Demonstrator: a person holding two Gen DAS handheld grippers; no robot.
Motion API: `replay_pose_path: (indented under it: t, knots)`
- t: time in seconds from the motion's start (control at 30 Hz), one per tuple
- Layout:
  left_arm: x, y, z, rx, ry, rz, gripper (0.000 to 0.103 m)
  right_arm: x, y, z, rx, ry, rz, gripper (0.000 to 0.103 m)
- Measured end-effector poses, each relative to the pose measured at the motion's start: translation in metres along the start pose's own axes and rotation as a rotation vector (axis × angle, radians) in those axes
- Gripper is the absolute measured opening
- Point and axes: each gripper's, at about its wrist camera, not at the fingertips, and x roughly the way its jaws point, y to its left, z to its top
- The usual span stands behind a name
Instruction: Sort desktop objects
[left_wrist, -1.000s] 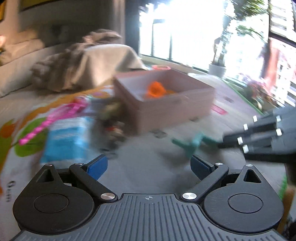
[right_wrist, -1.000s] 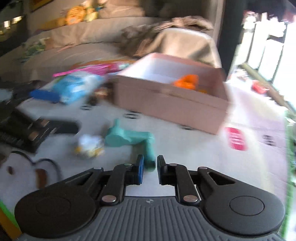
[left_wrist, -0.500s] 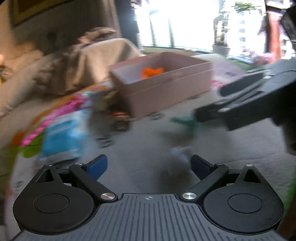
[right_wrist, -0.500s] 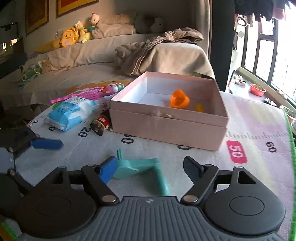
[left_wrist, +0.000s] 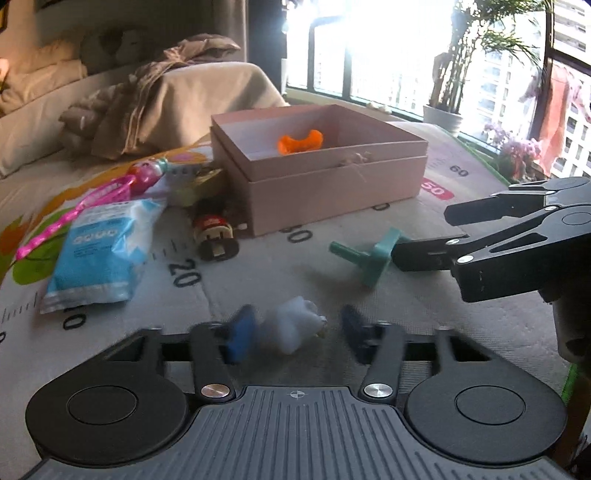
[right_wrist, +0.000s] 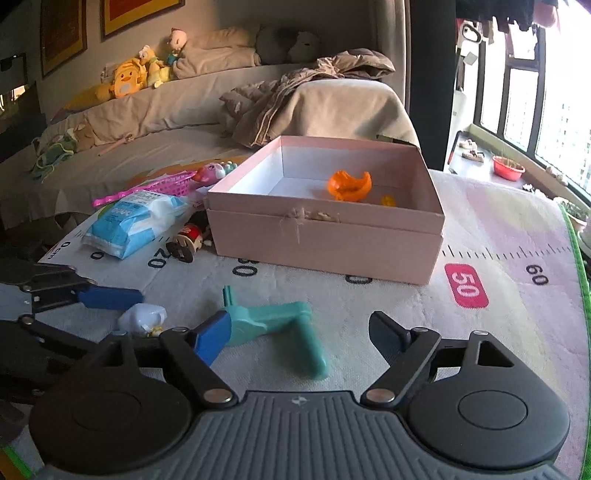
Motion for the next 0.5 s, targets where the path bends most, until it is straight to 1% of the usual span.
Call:
replay_pose_path:
  t: [0.27,0.33,0.37,0.4,0.5]
  knots:
    - [-0.008,0.009,-0.004,-0.01,0.016,0.032,0.045,0.026,0.011,0.003,0.045,0.057,0.073,0.086]
    - [-0.01,0.009,-0.005,-0.008,0.019,0.043,0.045,0.032,0.016,0.004,0.058,0.063,0.078,0.086]
    - [-0.011,0.009,-0.005,-0.008,0.021,0.047,0.045,0.033,0.018,0.005,0.048,0.057,0.073,0.082]
    - [-0.012,0.009,-0.006,-0.008,0.022,0.049,0.045,0.033,0.021,0.006,0.033,0.055,0.071,0.072]
    - [-0.017,0.005,-0.008,-0.003,0.023,0.048,0.045,0.025,0.026,0.005,-0.017,0.053,0.065,0.071]
